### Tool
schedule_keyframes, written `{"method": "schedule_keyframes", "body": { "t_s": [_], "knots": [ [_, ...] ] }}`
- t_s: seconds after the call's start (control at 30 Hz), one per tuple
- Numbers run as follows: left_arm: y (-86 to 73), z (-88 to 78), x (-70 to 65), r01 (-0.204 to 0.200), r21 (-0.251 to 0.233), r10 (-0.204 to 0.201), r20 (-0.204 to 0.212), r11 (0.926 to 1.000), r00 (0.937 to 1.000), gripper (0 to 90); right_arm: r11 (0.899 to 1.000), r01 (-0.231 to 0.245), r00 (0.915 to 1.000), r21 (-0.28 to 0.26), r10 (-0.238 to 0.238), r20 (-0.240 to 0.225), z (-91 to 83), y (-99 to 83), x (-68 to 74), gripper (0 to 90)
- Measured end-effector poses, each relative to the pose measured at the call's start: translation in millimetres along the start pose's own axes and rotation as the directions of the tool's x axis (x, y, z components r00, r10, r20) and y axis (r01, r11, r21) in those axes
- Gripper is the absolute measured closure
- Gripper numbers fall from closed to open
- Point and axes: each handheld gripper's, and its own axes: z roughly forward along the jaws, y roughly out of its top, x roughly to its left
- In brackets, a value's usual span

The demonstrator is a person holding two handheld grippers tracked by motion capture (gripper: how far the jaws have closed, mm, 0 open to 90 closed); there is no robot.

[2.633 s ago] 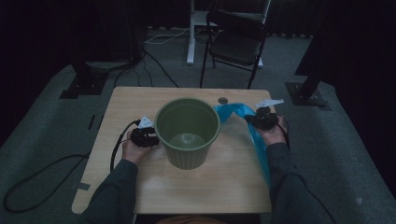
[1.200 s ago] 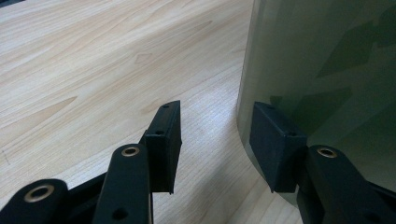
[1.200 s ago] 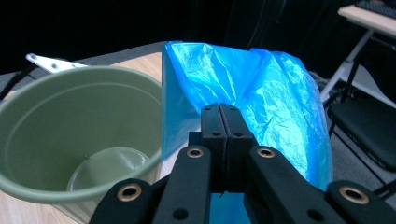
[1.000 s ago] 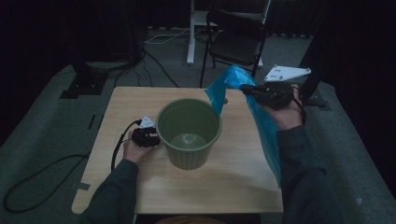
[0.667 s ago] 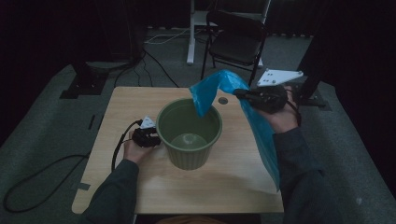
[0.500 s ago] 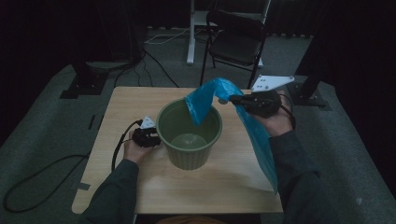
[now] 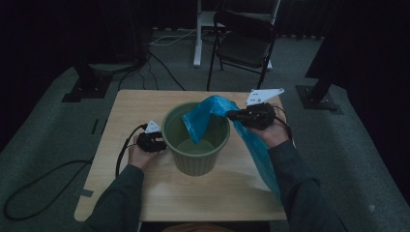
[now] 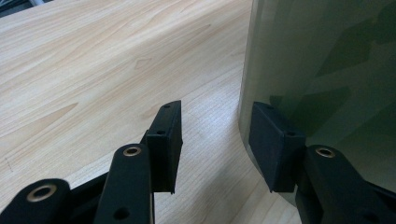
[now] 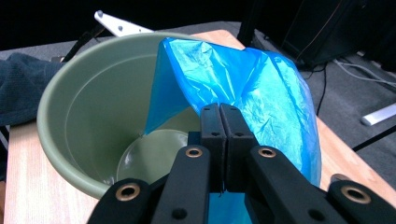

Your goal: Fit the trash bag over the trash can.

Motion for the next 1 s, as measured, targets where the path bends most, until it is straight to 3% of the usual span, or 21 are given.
{"method": "schedule_keyframes", "body": {
  "t_s": [0.23, 0.63, 1.0],
  "knots": [
    [0.5, -1.2, -0.4, -0.004, -0.008, 0.004, -0.008, 1.0000, 1.0000, 53.9, 0.999, 0.009, 0.9993, 0.035, -0.008, -0.037, 22.4, -3.0, 3.3, 88.9],
    [0.4, -1.4, -0.4, -0.003, -0.009, 0.003, -0.007, 1.0000, 1.0000, 53.9, 0.997, -0.007, 0.9967, 0.076, 0.013, -0.080, 44.9, -12.6, 3.0, 88.7],
    [0.2, -1.2, -0.4, -0.004, -0.008, 0.004, -0.007, 1.0000, 1.0000, 53.9, 0.991, 0.009, 0.9929, 0.137, 0.008, -0.119, 64.5, -17.9, 9.6, 88.6]
  ]
}}
